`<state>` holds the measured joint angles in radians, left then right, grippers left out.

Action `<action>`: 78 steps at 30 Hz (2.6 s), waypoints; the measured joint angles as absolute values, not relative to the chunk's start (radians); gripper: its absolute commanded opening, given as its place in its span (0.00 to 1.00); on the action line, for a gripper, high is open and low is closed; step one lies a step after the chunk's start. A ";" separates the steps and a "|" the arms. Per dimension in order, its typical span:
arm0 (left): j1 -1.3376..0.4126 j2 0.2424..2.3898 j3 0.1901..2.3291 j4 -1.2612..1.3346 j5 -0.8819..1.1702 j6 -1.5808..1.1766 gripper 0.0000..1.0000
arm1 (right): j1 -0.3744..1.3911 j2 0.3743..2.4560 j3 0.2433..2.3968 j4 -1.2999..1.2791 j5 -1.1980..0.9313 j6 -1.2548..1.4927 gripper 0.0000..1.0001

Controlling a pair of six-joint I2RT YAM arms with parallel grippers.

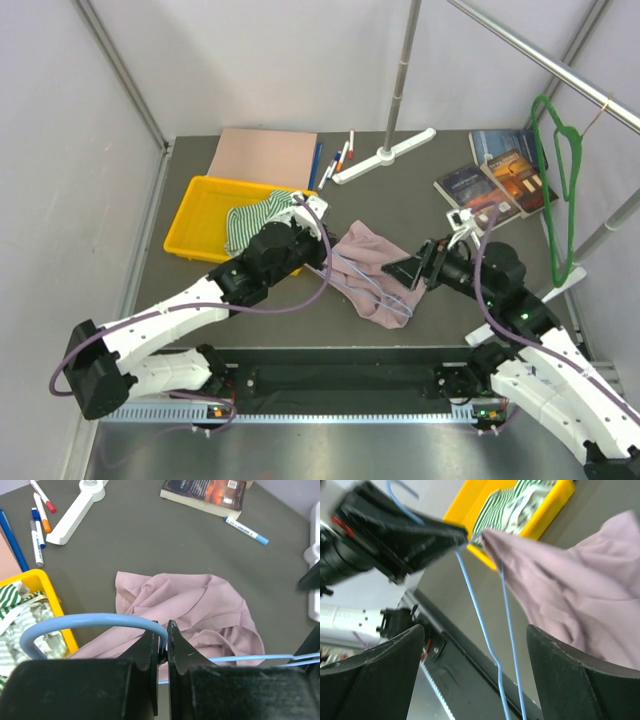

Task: Place the tank top on the hanger

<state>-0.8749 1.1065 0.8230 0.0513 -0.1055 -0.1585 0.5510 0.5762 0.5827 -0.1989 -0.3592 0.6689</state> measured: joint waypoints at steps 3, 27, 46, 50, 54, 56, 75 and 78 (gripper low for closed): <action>-0.881 1.094 0.823 0.025 -0.115 -0.113 0.00 | 0.551 0.562 0.664 -0.305 -0.266 0.656 0.78; -0.892 0.964 0.772 -0.023 -0.109 -0.056 0.00 | 0.706 0.981 0.468 -0.265 -0.176 0.729 0.60; -0.899 0.964 0.772 -0.080 -0.104 -0.057 0.00 | 0.772 1.253 0.567 -0.110 -0.073 0.725 0.49; -0.900 0.965 0.772 -0.094 -0.115 -0.057 0.00 | 0.772 1.304 0.570 -0.112 -0.076 0.704 0.11; -0.900 0.964 0.772 -0.101 -0.148 -0.056 0.00 | 0.776 1.282 0.570 -0.136 -0.073 0.694 0.03; -0.902 0.964 0.772 -0.108 -0.178 -0.052 0.00 | 0.777 1.242 0.570 -0.171 -0.062 0.687 0.03; -0.904 0.935 0.784 -0.122 -0.458 0.030 0.00 | 0.777 0.779 0.624 -0.611 0.019 0.646 0.00; -0.904 0.942 0.784 -0.110 -0.461 0.030 0.00 | 0.777 0.765 0.640 -0.629 0.013 0.646 0.00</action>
